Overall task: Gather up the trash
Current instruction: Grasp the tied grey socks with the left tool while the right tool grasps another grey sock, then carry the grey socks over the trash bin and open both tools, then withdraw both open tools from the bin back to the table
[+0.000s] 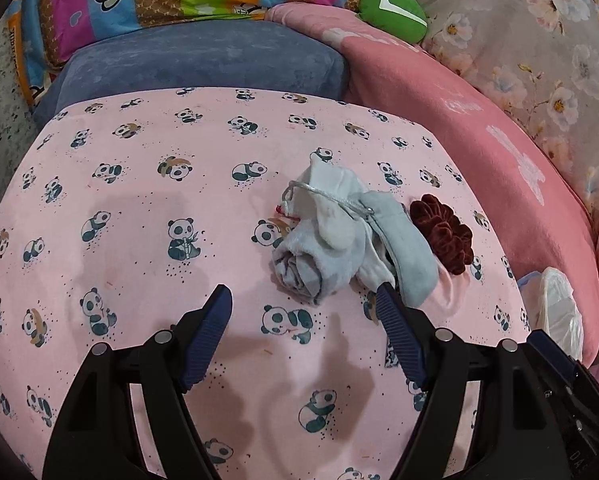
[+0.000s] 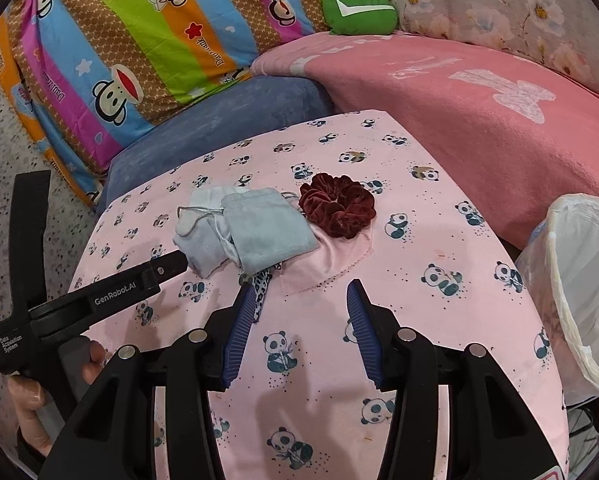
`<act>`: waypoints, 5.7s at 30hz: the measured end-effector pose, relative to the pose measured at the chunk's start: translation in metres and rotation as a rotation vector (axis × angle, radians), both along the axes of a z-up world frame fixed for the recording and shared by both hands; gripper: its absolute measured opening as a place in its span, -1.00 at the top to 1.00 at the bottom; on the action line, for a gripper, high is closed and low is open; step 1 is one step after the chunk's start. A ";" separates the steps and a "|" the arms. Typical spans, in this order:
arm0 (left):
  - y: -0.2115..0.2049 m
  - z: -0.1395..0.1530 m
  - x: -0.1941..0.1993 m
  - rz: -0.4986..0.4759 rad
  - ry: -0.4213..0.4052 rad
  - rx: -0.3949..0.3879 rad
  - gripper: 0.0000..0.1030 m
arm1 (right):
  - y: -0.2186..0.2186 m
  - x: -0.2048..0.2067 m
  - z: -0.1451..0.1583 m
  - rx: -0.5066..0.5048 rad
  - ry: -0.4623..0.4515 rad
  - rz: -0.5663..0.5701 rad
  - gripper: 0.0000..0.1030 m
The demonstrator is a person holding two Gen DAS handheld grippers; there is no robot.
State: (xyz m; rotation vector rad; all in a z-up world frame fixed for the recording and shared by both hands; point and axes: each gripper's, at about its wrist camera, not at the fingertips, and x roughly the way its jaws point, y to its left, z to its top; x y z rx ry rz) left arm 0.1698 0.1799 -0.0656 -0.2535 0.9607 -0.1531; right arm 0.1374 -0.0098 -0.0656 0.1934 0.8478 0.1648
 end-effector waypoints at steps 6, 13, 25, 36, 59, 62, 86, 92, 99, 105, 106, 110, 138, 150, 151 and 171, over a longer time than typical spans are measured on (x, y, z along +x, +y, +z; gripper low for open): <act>-0.003 -0.006 0.016 -0.036 0.004 -0.062 -0.25 | 0.014 0.023 -0.006 -0.003 0.011 0.023 0.05; -0.003 -0.013 0.021 -0.092 0.021 -0.096 0.45 | 0.028 0.047 -0.021 0.006 0.044 0.053 0.05; 0.008 -0.008 0.016 -0.087 0.009 -0.127 0.66 | 0.058 0.074 -0.047 -0.045 0.076 0.095 0.05; 0.009 -0.006 0.005 -0.067 0.013 -0.123 0.66 | 0.052 0.071 -0.056 -0.035 0.093 0.073 0.76; -0.024 0.037 -0.063 -0.094 -0.055 -0.107 0.67 | -0.001 -0.012 0.016 0.155 -0.067 0.006 0.78; -0.034 0.048 -0.069 -0.112 -0.080 -0.096 0.67 | -0.009 -0.020 0.026 0.168 -0.086 -0.005 0.78; -0.152 0.081 -0.095 -0.316 -0.149 -0.005 0.67 | -0.142 -0.085 0.060 0.250 -0.196 -0.239 0.78; -0.184 0.081 -0.093 -0.371 -0.142 0.012 0.67 | -0.188 -0.099 0.054 0.268 -0.205 -0.323 0.78; -0.231 0.081 -0.092 -0.449 -0.137 0.026 0.67 | -0.238 -0.111 0.044 0.281 -0.199 -0.405 0.78; -0.272 0.080 -0.091 -0.519 -0.133 0.033 0.67 | -0.276 -0.119 0.033 0.286 -0.190 -0.459 0.78; -0.278 0.080 -0.091 -0.530 -0.134 0.033 0.67 | -0.279 -0.120 0.032 0.287 -0.189 -0.463 0.78; -0.304 0.080 -0.090 -0.576 -0.131 0.024 0.66 | -0.296 -0.123 0.025 0.283 -0.176 -0.491 0.78; -0.312 0.066 -0.080 -0.510 -0.147 0.080 -0.15 | -0.299 -0.107 0.008 0.268 -0.139 -0.477 0.31; -0.270 0.061 -0.077 -0.424 -0.116 0.055 -0.15 | -0.265 -0.096 0.014 0.246 -0.125 -0.405 0.27; -0.267 0.060 -0.077 -0.417 -0.115 0.053 -0.15 | -0.261 -0.096 0.014 0.243 -0.124 -0.398 0.27; -0.163 0.045 -0.075 -0.213 -0.070 0.013 -0.20 | -0.178 -0.084 0.019 0.185 -0.087 -0.256 0.25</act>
